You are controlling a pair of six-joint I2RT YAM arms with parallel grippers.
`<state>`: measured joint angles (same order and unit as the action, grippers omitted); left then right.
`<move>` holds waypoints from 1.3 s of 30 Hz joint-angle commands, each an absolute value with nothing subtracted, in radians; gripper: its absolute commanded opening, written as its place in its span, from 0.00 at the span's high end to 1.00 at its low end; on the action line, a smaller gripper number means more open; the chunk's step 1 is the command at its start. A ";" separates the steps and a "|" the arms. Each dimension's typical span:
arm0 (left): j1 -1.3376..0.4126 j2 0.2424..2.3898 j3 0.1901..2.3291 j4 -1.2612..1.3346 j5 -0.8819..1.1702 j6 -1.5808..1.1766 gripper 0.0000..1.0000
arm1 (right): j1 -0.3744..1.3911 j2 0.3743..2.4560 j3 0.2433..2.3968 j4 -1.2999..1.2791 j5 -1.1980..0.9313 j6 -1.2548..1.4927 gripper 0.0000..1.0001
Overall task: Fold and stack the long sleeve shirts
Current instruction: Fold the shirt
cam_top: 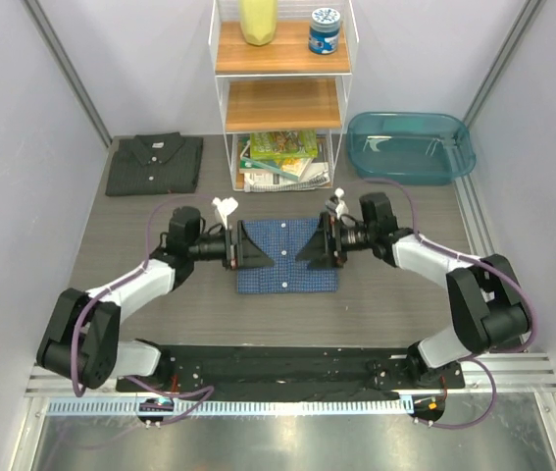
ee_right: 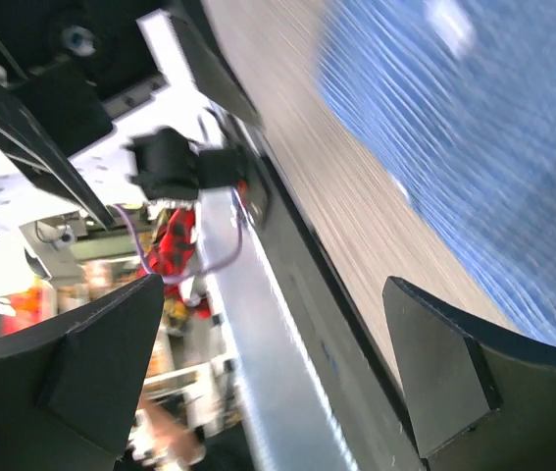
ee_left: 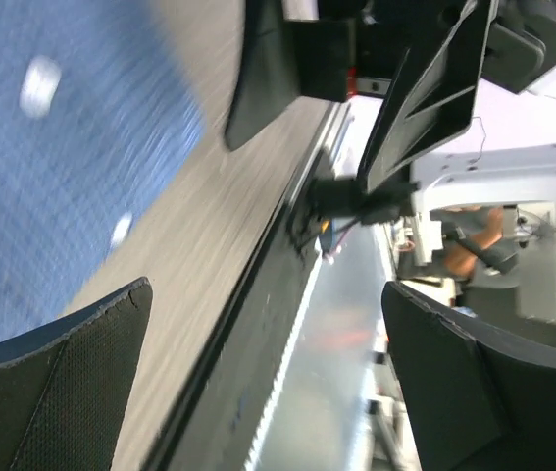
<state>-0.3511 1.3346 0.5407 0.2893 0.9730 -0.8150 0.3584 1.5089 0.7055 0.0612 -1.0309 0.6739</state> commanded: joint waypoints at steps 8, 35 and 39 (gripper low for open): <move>-0.333 1.776 0.850 0.344 0.813 -0.812 0.00 | 0.325 1.891 1.023 0.140 -1.002 0.619 0.00; -0.218 1.384 0.785 -0.145 0.781 -0.550 0.00 | 0.400 2.190 1.555 -0.649 -0.779 -0.074 0.39; -0.118 1.433 0.864 -0.369 0.772 -0.410 0.00 | 0.471 2.267 1.623 -0.669 -0.691 -0.119 0.47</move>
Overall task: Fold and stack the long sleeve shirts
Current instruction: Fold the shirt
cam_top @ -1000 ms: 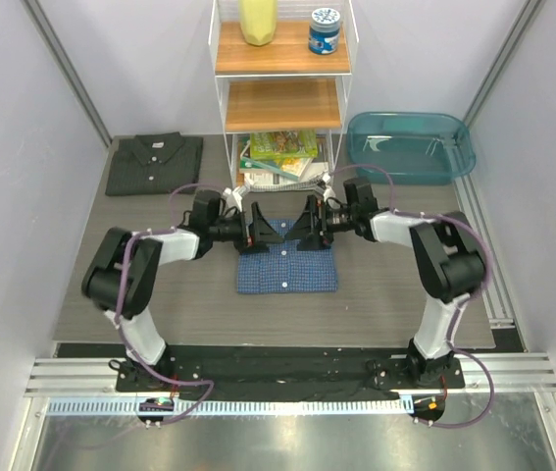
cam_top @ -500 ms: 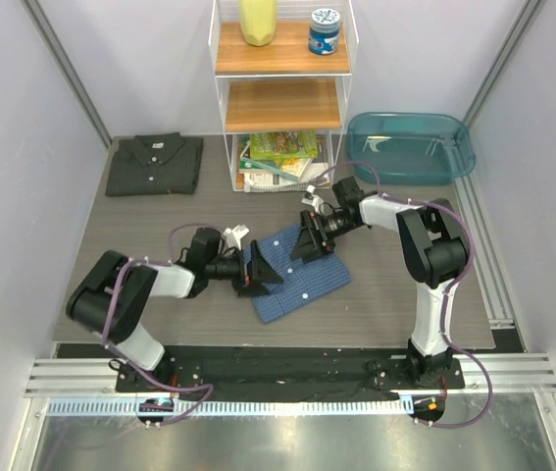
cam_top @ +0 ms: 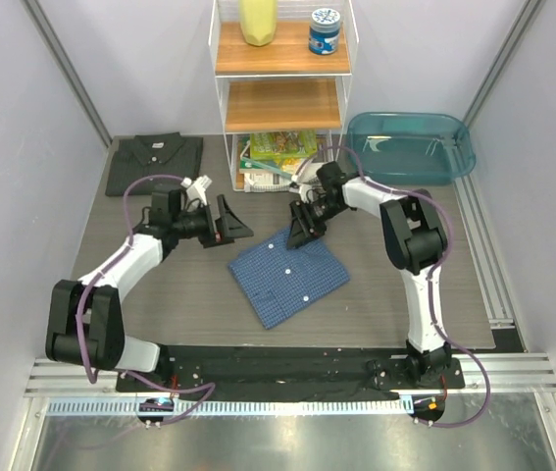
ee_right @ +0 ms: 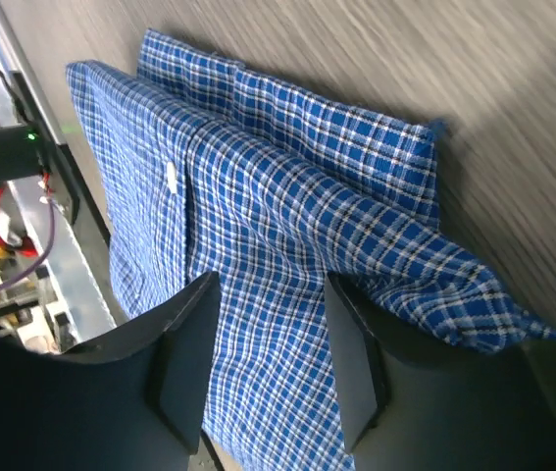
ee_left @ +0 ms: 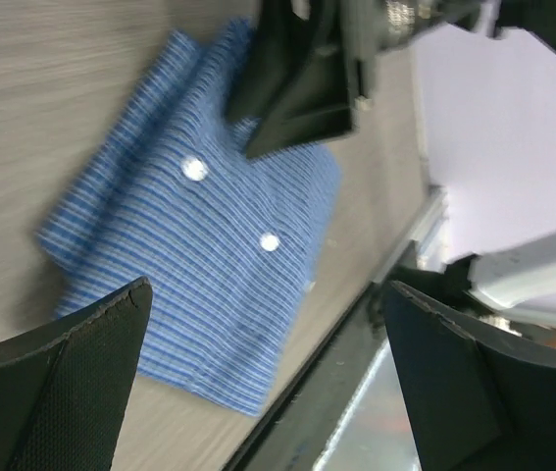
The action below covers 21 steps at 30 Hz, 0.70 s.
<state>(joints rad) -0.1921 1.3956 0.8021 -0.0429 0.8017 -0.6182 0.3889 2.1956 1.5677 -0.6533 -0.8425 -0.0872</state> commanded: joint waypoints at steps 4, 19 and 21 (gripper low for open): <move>-0.006 1.428 0.857 -0.465 0.769 -0.371 0.00 | 0.560 2.332 1.722 -0.716 -0.650 -0.214 0.48; 0.052 1.638 0.835 -0.507 0.813 -0.302 0.17 | 0.695 2.019 1.786 -0.905 -0.449 -0.514 0.37; 0.052 1.635 0.821 -0.459 0.813 -0.324 0.15 | 0.696 1.997 1.729 -0.928 -0.515 -0.410 0.41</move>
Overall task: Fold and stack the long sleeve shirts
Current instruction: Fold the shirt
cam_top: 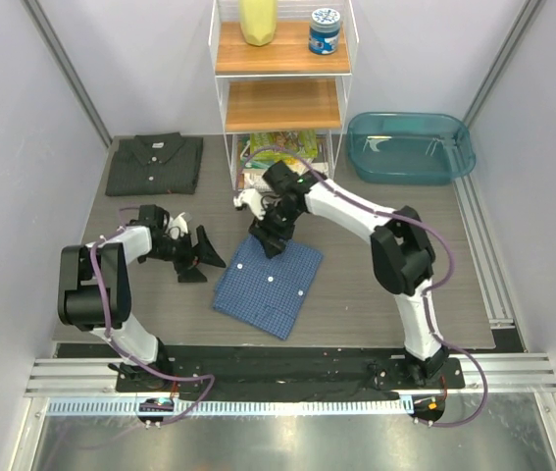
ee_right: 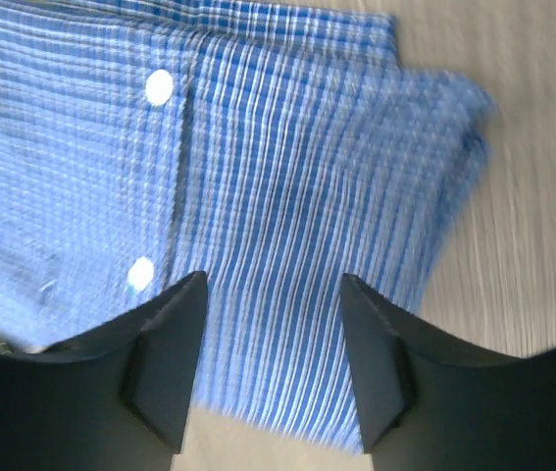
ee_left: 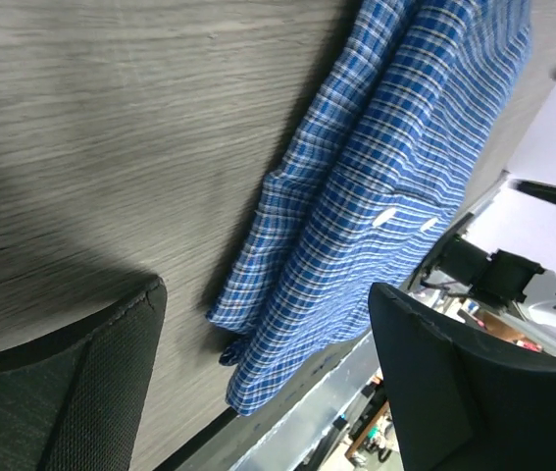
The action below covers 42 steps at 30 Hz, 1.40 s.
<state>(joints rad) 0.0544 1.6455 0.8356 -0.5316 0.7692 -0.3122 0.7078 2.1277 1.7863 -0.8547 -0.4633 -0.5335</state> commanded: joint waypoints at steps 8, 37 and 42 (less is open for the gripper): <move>0.041 1.689 0.833 -0.440 0.802 -0.259 0.16 | 0.695 2.023 1.436 -0.844 -0.500 -0.324 0.47; -0.090 1.916 0.865 -0.190 0.838 -0.439 0.37 | 0.643 2.243 1.802 -0.730 -0.542 -0.112 0.51; -0.095 1.930 0.850 -0.184 0.831 -0.452 0.38 | 0.643 2.287 1.786 -0.726 -0.523 -0.118 0.52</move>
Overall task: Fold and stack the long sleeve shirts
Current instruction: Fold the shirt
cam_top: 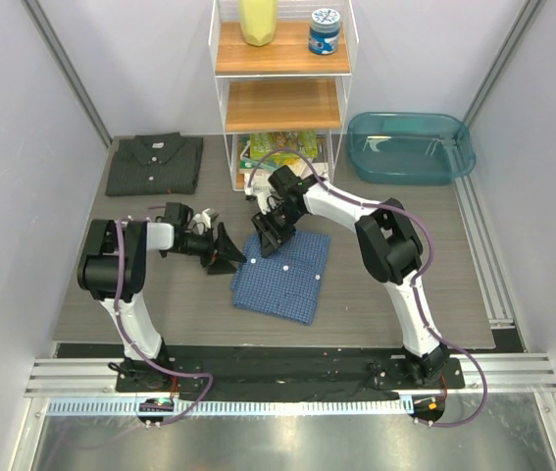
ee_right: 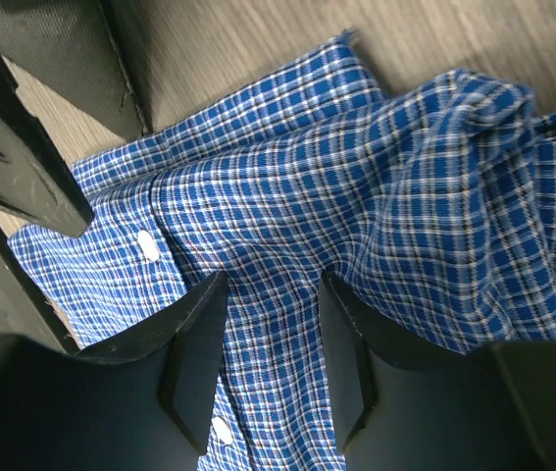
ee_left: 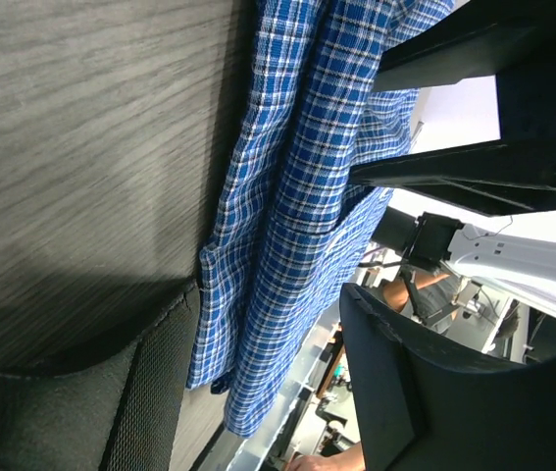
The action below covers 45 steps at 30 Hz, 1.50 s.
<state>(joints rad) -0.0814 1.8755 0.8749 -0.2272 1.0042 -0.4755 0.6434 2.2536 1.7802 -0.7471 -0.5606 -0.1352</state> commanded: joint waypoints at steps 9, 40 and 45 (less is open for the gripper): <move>-0.117 1.985 0.865 -0.135 0.819 -0.500 0.41 | 0.643 2.292 1.779 -0.716 -0.517 -0.132 0.52; -0.012 1.819 1.129 -0.721 0.407 -0.066 1.00 | 0.506 2.063 1.674 -0.742 -0.595 -0.041 0.27; 0.125 1.816 1.401 -1.019 0.174 0.168 1.00 | 0.428 1.922 1.568 -0.747 -0.595 -0.060 0.23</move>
